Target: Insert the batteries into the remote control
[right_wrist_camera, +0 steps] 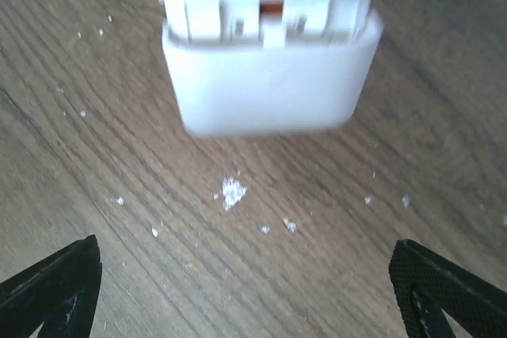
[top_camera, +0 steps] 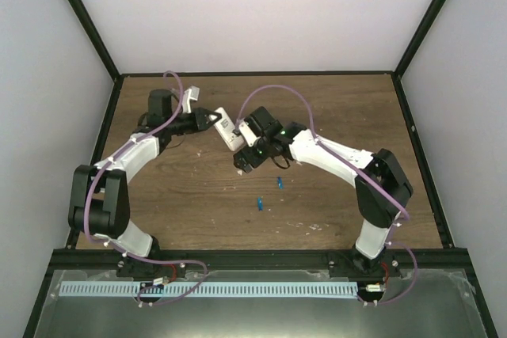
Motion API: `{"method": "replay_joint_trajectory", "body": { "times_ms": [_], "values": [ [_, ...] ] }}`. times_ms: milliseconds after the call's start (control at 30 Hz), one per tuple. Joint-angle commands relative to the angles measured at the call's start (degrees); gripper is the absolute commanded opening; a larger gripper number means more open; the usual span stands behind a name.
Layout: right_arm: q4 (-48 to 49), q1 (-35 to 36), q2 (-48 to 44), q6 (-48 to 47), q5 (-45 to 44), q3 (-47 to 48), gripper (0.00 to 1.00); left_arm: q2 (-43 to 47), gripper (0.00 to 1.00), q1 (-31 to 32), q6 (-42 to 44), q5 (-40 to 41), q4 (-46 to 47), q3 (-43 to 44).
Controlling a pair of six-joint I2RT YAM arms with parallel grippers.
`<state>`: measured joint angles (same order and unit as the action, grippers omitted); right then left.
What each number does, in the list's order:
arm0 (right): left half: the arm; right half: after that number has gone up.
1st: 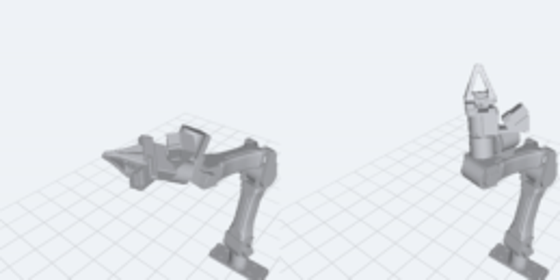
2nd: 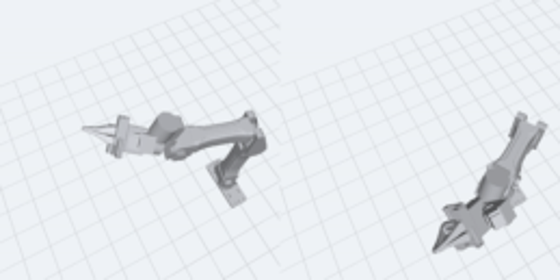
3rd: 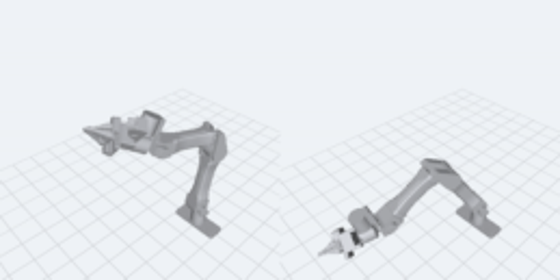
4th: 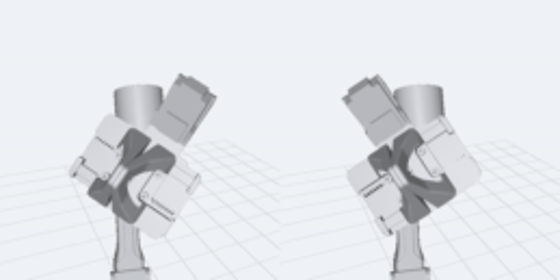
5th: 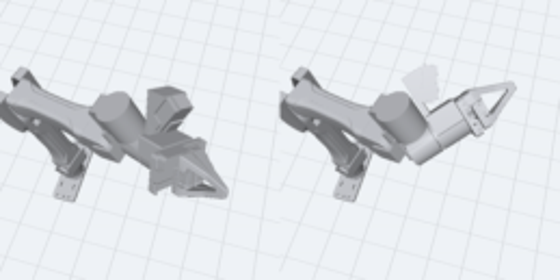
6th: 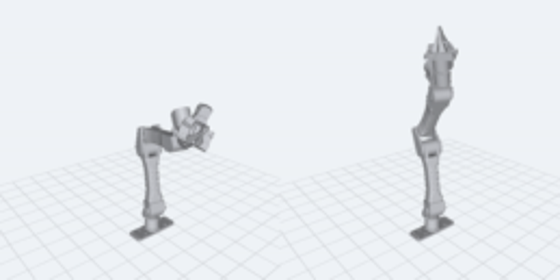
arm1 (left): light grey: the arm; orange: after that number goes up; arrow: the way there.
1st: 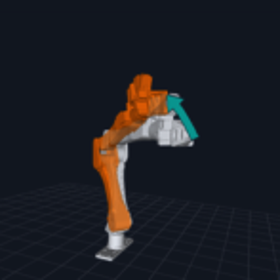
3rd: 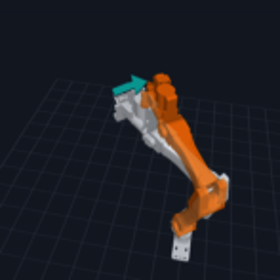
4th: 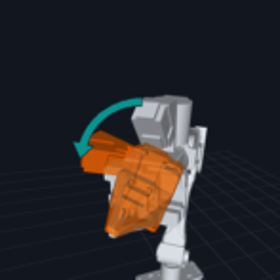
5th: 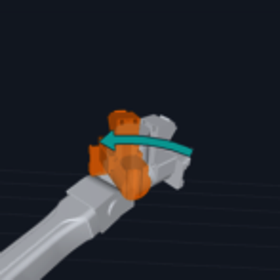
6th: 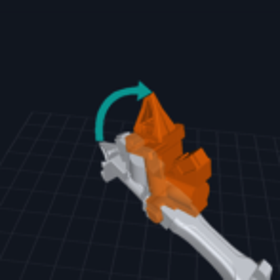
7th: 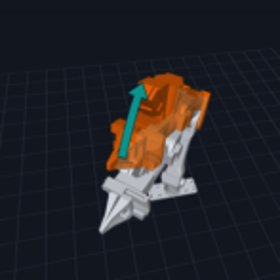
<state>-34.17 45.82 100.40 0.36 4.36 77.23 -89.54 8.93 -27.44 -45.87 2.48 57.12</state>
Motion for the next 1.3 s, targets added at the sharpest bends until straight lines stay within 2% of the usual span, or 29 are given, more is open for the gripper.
{"method": "replay_joint_trajectory", "body": {
  "times_ms": [0, 233, 400, 567, 700, 900, 1267],
  "values": [
    [1.75, -0.34, 0.07, -1.26, -0.11, 3.54, 0.92, 1.92, 0.00, 0.28, -0.63, -2.63, 2.09, -1.74],
    [1.36, -0.48, 2.85, -3.22, 0.94, 7.22, 0.92, 2.79, 0.00, 0.79, -1.43, -3.22, 2.81, -2.96],
    [1.77, -0.47, 4.17, -3.35, 2.30, 8.57, 0.89, 2.83, 0.00, 1.34, -1.96, -3.53, 3.33, -2.96],
    [1.34, -0.47, 5.03, -3.17, 2.33, 9.38, 0.81, 2.90, 0.00, 1.44, -1.91, -3.44, 3.00, -2.90],
    [1.36, -0.47, 4.81, -3.32, 2.25, 9.16, 0.69, 2.70, 0.00, 1.46, -1.69, -3.40, 2.71, -2.66],
    [1.17, -0.58, 4.98, -3.69, 1.70, 9.08, 0.57, 2.47, 0.00, 1.53, -1.63, -3.37, 2.77, -2.54],
    [1.21, -0.47, 5.58, -4.46, 1.93, 8.53, 0.45, 2.35, 0.00, 1.49, -1.83, -3.45, 3.06, -2.24]
  ]
}}
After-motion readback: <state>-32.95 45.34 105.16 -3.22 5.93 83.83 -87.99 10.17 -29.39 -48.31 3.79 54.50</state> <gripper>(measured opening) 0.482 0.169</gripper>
